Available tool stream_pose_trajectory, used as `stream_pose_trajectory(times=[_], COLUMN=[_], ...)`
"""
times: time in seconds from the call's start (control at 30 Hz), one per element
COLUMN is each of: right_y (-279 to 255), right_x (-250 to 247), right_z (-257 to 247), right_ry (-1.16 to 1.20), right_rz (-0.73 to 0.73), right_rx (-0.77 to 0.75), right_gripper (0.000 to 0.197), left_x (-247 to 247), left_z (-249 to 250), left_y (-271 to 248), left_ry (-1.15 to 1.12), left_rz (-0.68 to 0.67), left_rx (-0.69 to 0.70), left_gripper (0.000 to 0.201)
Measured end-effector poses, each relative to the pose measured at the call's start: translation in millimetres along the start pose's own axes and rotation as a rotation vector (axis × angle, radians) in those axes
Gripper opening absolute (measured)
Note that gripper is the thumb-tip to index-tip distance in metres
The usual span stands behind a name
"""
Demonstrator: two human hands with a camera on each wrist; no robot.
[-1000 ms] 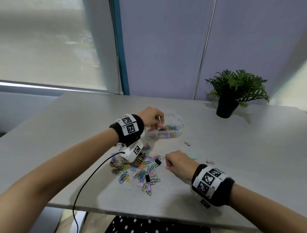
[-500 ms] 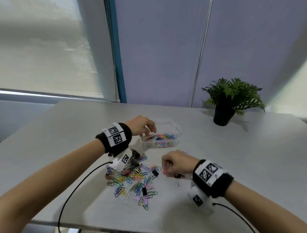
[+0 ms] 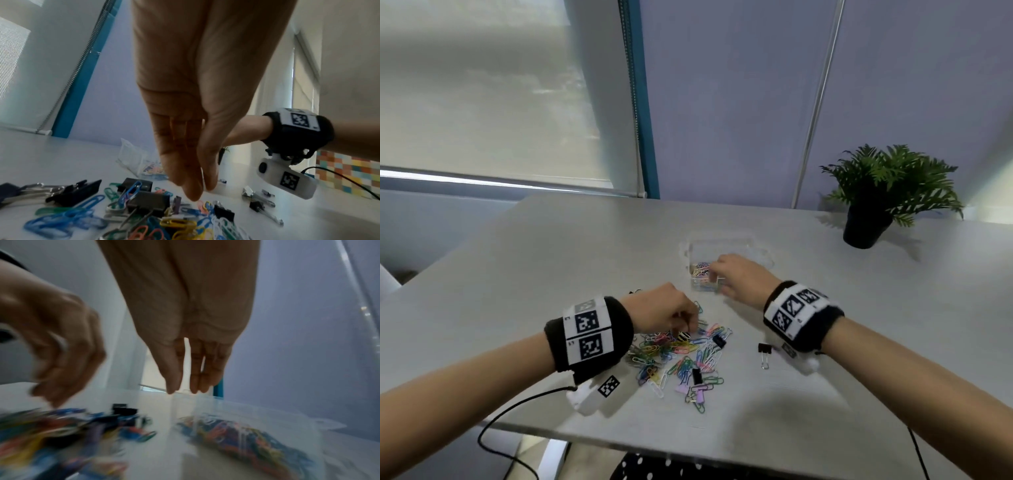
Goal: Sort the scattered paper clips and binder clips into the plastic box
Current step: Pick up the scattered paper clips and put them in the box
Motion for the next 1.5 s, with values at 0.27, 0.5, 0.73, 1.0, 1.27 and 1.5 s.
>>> stream_pose_trajectory(times=[0.27,0.5,0.73,1.0,1.27,1.5], right_y=[-47.4,-49.5,-53.2,-42.2,-47.2,-54.6], right_x=[46.3,27.8,26.9,46.5,44.2,41.0], right_z=[-18.6,6.2,17.3,-4.2,-5.6,-0.2], right_ry=[-0.043,-0.010,-0.128,0.002,0.125,0.029], right_rz=[-0.313,-0.215,-0.237,-0.278,-0.253,-0.269], right_rx=[-0.072,0.004,0.059,0.090,0.077,0.091], right_gripper=[0.029,0.018,0.037,0.044,0.010,0.004], left_x=[7.5,13.2,20.6,38.3,30.9,17.7], left_z=[9.9,9.9,8.9,8.1,1.4,-5.1], left_y=[10.7,12.7,24.4,37.7,36.3,42.9], left_ry=[0.069,0.091,0.094,0.079,0.063,-0.267], left_rz=[-0.005,-0.038,-0.019,0.004,0.018,0.085], left_rx=[-0.018,-0.026,-0.069,-0.213,-0.174,-0.156], left_gripper=[0.019,0.018,0.025,0.048,0.025,0.011])
Point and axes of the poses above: each hand's wrist, its own y-axis towards the middle knuckle, its own x-axis out of the palm, z = x × y, the point moved 7 cm from there along y, towards the middle knuckle, and after that the axes turned 7 degrees about x, right-handed, at the moved point
